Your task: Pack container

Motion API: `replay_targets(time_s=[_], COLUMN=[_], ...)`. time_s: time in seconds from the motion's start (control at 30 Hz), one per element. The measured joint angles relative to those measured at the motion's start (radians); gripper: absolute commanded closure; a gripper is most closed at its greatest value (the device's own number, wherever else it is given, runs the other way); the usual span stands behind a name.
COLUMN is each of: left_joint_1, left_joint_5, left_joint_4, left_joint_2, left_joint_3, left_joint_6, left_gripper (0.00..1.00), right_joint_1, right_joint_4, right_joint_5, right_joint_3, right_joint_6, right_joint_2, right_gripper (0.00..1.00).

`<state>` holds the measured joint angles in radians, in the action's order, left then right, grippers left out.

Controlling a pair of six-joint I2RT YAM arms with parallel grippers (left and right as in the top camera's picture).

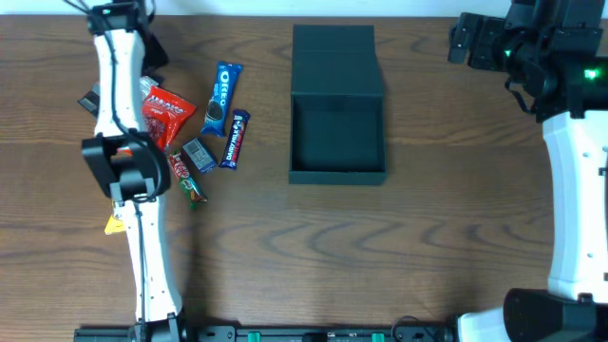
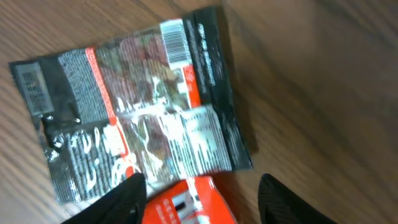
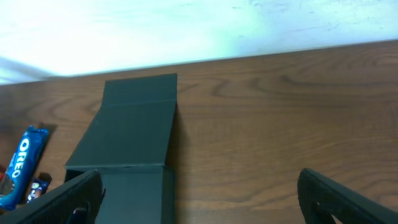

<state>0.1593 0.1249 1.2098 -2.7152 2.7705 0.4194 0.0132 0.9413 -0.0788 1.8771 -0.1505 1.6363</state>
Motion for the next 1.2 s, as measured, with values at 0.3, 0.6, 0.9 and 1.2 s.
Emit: replay_targets(time_s=[0.3,0.6,0.9,1.2], left_joint_1=[0.068,-0.103,-0.083,-0.082], left_joint_5=[-0.019,0.085,0.119,0.140], left_joint_4=[-0.109,-0.163,-0.112,-0.079], left_joint_2=[0.000,0.000,-0.041,-0.108], left_joint_3=[0.000,0.000,-0.014,-0.016], left_joint_6=[-0.036,-0.074,-0.071,-0.054], left_gripper=[0.38,0.39,0.34,0.32], right_joint_1=[0.000,0.000,0.000,0.000], right_joint_4=[-0.013,-0.014,-0.010,0.029], right_joint_5=[0.000,0.000,-0.017,-0.027], right_joint_3=[0.000,0.000,0.000,0.000], right_joint_6=[0.000,-0.002,-0.002,-0.002], right_joint_2=[0.000,0.000,0.000,0.000], right_gripper=[0.01,0.01,0.01,0.01])
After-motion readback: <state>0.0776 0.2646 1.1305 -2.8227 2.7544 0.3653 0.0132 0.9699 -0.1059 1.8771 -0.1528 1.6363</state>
